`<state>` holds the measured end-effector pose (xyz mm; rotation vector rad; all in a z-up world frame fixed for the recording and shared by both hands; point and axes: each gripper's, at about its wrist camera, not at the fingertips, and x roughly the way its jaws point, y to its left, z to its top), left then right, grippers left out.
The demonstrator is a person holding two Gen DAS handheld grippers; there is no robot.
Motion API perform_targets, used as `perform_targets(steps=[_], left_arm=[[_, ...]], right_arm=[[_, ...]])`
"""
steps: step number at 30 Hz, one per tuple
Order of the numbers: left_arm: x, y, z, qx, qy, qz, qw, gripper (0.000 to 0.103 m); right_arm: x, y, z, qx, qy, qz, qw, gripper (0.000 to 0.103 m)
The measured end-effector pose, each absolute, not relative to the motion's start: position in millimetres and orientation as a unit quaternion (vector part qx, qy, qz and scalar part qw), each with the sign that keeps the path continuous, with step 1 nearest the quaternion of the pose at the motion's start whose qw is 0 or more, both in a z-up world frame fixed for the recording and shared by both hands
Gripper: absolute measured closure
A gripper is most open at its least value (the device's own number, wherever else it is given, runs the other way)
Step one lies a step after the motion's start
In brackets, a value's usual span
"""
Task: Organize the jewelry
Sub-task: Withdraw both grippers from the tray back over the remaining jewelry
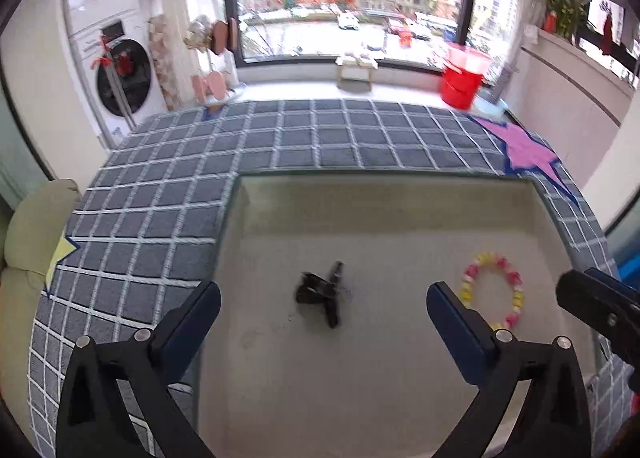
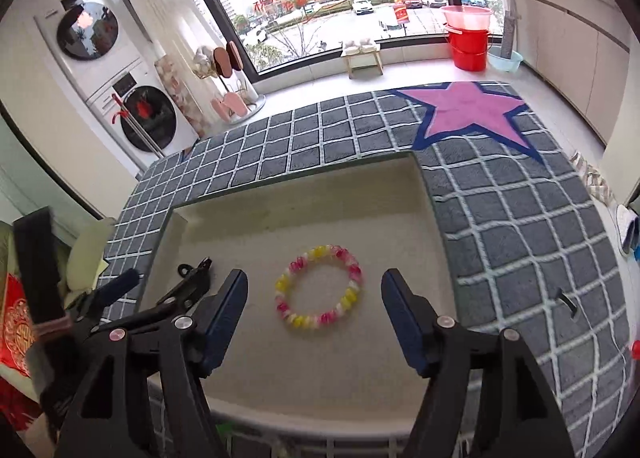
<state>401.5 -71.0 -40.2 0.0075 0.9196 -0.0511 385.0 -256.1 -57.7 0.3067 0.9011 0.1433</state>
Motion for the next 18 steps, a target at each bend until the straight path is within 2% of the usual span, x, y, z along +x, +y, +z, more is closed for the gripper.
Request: perform_targets(steps=[3,4,5,9,14,15,17,18], left_arm=[[390,-71,-32,0.006,0.432,-0.028,0.901,0.000],[385,-71,-27,0.006,0.424,-0.031,0.905,0.000],[377,-70,-21,0.008,0.414,-0.034,0.909,0.000],[347,-68,-1,0.008,0.386,-0.047,0.921,0.000],[312,-58,8,-0.008,0.404,-0.081,0.911,0.000],[308,-57,8,-0.013,0.408,-0.086,0.909,0.000],[297,-51,7,-0.018,0.416,-0.090,0.905,0.000],[290,-50,6,-0.017,0.418,-0.090,0.904,0.000]], right_arm=[[365,-262,-50,0.135,0.431,0.058,0.890,0.030],[359,-264,-47,0.131,0.429,0.055,0.892,0.027],[355,-264,-45,0.129,0.430,0.054,0.892,0.020],[331,-272,-35,0.125,0.426,0.055,0.894,0.020],[311,-266,-26,0.123,0.423,0.068,0.895,0.016],[306,-264,-24,0.121,0.420,0.072,0.896,0.013],[297,-257,-19,0.118,0.413,0.082,0.899,0.000],[294,-255,-17,0.117,0.407,0.085,0.902,0.000]])
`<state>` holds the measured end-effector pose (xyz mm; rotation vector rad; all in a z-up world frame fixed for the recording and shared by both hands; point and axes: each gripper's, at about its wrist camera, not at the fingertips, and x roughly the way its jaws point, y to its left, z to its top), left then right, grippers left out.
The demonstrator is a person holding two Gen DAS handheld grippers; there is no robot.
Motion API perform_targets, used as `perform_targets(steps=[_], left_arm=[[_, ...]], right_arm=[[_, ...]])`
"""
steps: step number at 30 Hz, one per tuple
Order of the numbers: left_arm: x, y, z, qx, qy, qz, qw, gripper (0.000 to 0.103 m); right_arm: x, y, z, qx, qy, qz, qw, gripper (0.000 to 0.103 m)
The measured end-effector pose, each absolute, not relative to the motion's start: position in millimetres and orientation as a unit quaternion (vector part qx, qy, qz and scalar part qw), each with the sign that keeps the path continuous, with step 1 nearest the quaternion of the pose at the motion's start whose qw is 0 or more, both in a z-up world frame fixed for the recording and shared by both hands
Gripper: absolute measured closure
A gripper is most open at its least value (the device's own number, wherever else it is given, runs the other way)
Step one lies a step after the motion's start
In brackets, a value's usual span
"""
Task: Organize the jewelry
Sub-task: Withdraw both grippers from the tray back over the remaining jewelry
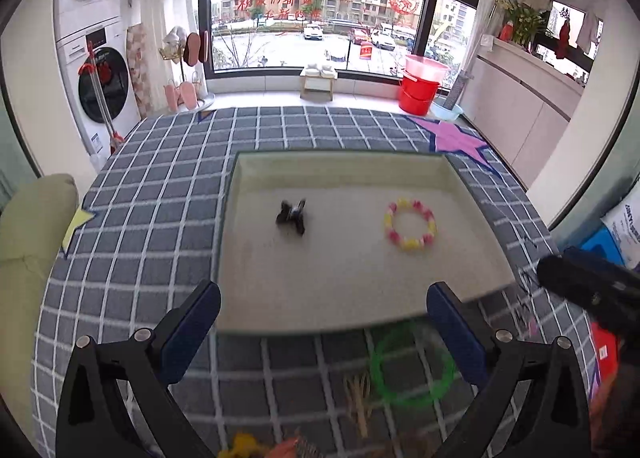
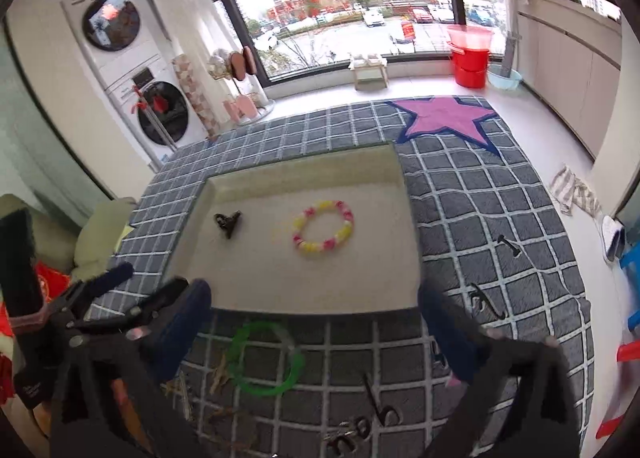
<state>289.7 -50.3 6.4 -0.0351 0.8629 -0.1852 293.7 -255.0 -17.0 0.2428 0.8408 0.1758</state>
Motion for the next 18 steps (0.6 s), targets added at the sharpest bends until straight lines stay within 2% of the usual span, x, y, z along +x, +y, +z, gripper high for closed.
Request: perform_targets(steps=[7,18], left_arm=[[258,-35,6,-0.003,0.415,-0.075,0.907,0.000],[214,-8,13,0.017,0.401,-0.044,0.915,0.000]], right_arm=[[269,-234,3,0.103,0.383,0.104,0.912,0.000],[235,-210,21,0.029,0.407,0.092,0.908,0.000]])
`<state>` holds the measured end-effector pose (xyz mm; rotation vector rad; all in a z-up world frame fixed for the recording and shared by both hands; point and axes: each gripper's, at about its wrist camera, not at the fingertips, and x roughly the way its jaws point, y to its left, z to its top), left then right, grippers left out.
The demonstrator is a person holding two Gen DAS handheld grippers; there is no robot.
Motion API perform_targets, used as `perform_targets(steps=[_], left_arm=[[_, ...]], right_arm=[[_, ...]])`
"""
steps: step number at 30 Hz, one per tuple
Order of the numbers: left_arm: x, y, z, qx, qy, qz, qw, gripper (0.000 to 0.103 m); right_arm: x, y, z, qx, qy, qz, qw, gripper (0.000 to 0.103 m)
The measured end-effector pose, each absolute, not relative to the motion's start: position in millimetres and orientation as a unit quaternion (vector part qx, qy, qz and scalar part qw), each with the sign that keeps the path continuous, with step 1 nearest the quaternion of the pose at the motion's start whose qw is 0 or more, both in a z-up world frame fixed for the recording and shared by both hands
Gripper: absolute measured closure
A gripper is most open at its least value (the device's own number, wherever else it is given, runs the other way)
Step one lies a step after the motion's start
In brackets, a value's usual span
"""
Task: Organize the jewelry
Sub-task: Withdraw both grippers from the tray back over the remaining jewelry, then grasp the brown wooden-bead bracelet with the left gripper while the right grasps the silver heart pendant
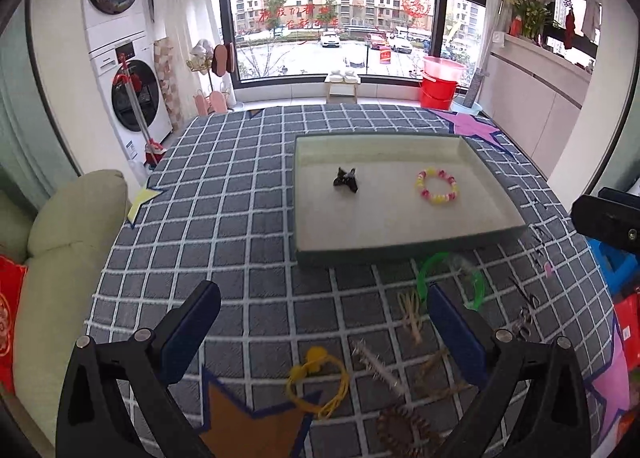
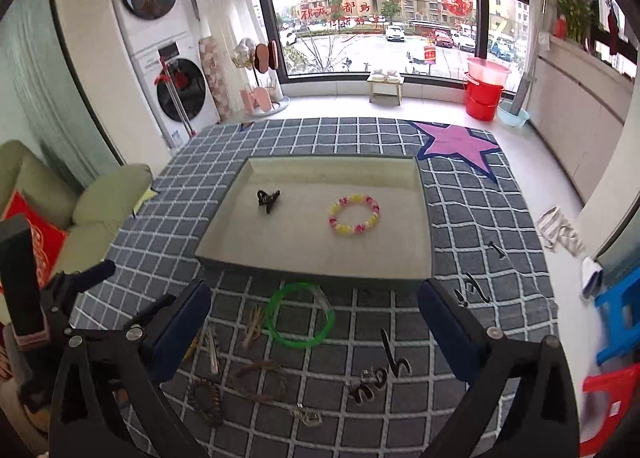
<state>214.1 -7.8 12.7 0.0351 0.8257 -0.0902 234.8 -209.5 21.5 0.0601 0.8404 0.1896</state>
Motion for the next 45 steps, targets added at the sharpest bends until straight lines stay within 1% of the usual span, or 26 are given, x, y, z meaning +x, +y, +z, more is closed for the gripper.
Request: perform_targets(steps=[9,14,27,35,41,43,45], left_arm=[[181,-8,-6,0.019,0.428,-0.070,0.901,0.000],[165,-8,-16,0.011,0.438,-0.074,0.896,0.000],[129,-7,-21,0.004,0.424,-0.074,0.903,0.000],[114,-5,-34,-0.009,0.430,-0.078,0.899,0.000],[116,-11,-51,-0.013,0.447,-0.082,0.891,0.000],[116,-14,-56,-0.017,0.453,-0.083,0.888,0.000],[117,-19,-60,-0.019,0.455,-0.083,0.886,0.000]], right_arm=[[209,-205,11,-0.003,0.424,0.077,0.903,0.000],[200,-210,0,0.012,0.432,0.075,0.899,0.000],[174,-233,-21,0.070,0.434,0.066,0.896,0.000],[162,-253,-53,0.090,0.451,0.059,0.886,0.000],[157,-247,-81,0.075,0.472,0.067,0.876,0.000],[155,-238,-88,0.052,0.475,0.072,0.876,0.000],[154,-229,-92,0.031,0.474,0.076,0.877,0.003]])
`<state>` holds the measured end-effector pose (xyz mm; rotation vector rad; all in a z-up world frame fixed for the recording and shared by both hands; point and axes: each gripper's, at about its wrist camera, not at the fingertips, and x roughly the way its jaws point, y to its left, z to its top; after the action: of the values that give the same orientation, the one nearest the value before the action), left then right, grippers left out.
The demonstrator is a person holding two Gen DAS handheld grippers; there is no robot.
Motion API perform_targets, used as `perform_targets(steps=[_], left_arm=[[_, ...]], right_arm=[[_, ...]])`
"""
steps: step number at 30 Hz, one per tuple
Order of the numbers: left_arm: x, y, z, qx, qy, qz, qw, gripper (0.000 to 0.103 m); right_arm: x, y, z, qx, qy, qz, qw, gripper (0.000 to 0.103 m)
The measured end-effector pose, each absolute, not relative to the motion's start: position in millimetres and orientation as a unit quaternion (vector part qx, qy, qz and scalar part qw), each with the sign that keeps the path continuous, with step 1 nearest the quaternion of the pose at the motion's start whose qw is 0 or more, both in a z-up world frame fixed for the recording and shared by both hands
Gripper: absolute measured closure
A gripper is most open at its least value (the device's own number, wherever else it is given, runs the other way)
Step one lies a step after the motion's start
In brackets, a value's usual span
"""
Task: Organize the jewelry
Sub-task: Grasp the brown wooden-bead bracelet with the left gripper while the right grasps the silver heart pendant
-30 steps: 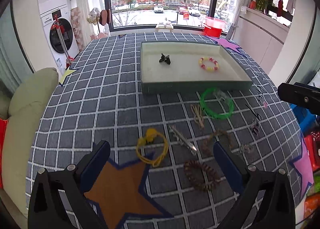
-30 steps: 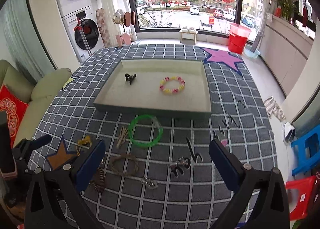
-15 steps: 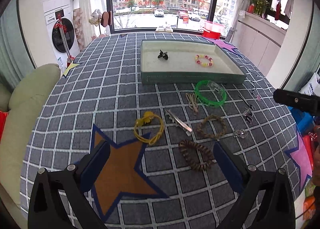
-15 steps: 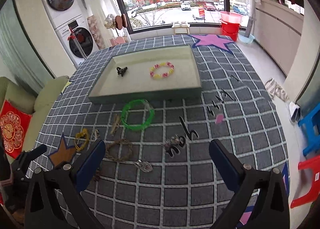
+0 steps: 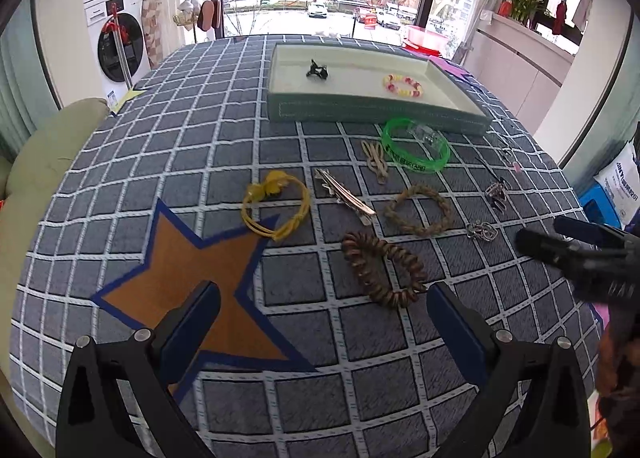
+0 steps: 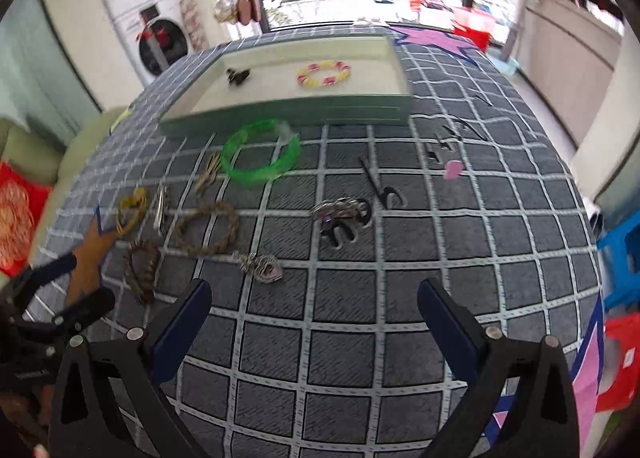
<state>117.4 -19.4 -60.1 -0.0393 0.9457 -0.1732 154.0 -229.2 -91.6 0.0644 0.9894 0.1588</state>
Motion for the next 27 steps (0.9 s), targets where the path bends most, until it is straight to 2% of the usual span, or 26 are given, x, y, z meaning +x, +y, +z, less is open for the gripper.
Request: perform_targets(steps=[4,7,12,16,18,21,22,24,26,27], left_arm=[[120,-28,-65,-0.021,0.456,-0.084,0.886,0.000],[122,-34,-66,-0.019,0.455,-0.084,0.886,0.000],[125,-39,-69,-0.019,0.457,-0.083,0.886,0.000],[127,-44,-70,-0.016,0.457,-0.086,0.885,0.001],[130,-49,-74,-0.008,0.467,-0.090,0.880,0.005],[132,-53,-77,-0.001,0.468,-0.087,0.879,0.005],[132,-54,-77,-0.001,0.468,-0.087,0.879,0.009],[133,-55,-78,0.003,0.471,-0.085,0.878,0.020],[133,-56,-78,0.005,0.469,-0.086,0.879,0.025],[133,-56,-78,0.008,0.467,-0.087,0.880,0.038]], right_arm=[[156,-216,-95,0.018,0.473,0.092,0.876,0.007],[162,-211,-99,0.013,0.476,0.100,0.874,0.013],[172,-206,-109,0.006,0.487,0.109,0.866,0.034],[175,-201,-110,-0.009,0.487,0.122,0.865,0.036],[177,-198,-110,-0.016,0.488,0.129,0.863,0.038],[179,-194,-110,-0.036,0.489,0.131,0.861,0.047],[179,-192,-110,-0.045,0.490,0.128,0.861,0.050],[179,-190,-110,-0.056,0.490,0.124,0.861,0.064],[179,-190,-110,-0.058,0.490,0.125,0.861,0.074],[178,-189,-110,-0.060,0.490,0.125,0.860,0.075]])
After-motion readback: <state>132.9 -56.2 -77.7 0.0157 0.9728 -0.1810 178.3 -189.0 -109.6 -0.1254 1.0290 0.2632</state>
